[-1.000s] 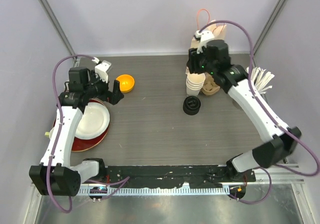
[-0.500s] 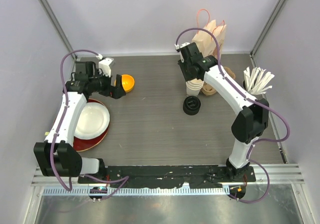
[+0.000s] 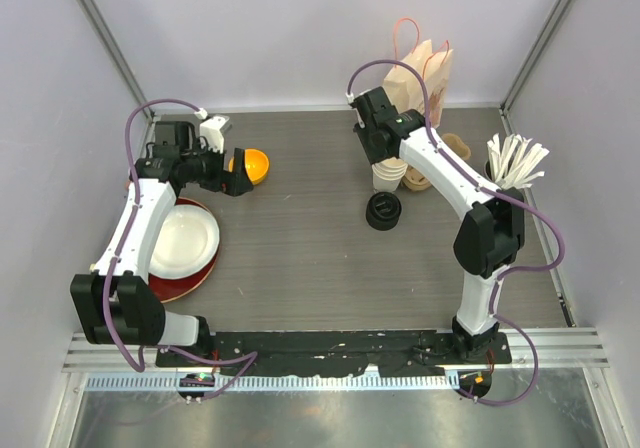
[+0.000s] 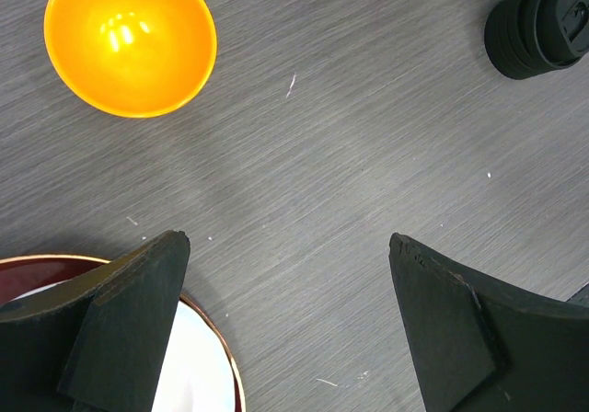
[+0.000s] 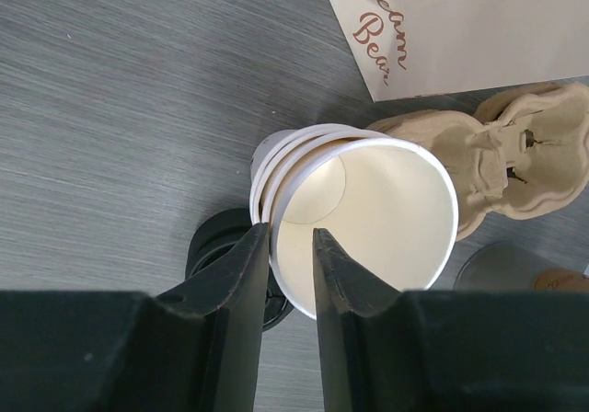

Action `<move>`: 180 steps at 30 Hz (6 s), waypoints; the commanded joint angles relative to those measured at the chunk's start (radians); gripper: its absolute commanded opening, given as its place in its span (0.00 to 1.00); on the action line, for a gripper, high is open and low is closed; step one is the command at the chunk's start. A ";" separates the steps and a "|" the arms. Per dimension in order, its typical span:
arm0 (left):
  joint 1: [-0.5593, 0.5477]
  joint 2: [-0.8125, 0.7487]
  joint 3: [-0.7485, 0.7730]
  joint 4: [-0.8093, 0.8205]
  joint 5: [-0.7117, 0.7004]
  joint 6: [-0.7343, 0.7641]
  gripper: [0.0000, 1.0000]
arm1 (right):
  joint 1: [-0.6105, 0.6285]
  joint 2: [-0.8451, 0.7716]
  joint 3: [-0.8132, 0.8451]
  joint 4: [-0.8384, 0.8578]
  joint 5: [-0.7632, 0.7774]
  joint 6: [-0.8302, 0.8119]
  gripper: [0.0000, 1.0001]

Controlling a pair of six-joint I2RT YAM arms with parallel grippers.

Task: Pack the takeout coffee

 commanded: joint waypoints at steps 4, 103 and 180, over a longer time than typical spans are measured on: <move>-0.006 0.004 0.034 0.028 0.000 0.008 0.95 | 0.002 0.002 0.036 -0.002 0.016 -0.007 0.22; 0.000 0.023 0.059 0.019 -0.138 -0.008 0.95 | 0.135 -0.055 0.067 0.121 -0.122 -0.127 0.60; -0.021 0.058 0.025 0.000 -0.070 -0.015 0.87 | -0.060 0.037 0.064 -0.034 -0.166 -0.043 0.22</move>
